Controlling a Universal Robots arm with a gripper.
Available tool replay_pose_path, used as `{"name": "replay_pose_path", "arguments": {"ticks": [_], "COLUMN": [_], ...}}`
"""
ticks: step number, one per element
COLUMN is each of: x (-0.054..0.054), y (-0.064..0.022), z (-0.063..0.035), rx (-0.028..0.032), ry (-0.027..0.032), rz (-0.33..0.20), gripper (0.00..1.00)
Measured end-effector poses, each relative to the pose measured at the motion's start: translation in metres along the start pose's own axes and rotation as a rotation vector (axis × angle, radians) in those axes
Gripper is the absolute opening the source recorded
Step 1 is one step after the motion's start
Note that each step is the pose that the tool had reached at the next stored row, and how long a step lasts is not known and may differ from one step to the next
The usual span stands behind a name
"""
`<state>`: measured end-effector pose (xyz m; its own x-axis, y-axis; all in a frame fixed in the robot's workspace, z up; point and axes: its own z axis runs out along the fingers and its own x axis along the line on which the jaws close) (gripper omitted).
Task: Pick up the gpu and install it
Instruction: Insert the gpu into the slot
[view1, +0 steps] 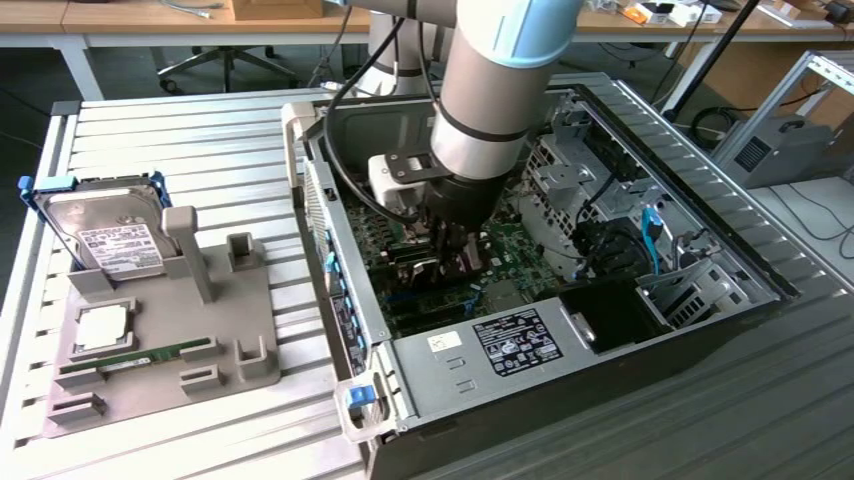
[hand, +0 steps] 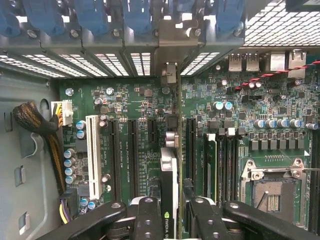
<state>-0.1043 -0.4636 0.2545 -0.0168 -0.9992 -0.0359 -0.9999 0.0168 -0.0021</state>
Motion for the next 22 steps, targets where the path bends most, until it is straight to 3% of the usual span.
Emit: {"name": "replay_pose_path", "arguments": {"ticks": [22], "x": [0.0001], "y": [0.0038], "z": [0.0004], "rx": [0.0013], "ry": [0.0005], "rz": [0.011], "gripper": [0.27]}}
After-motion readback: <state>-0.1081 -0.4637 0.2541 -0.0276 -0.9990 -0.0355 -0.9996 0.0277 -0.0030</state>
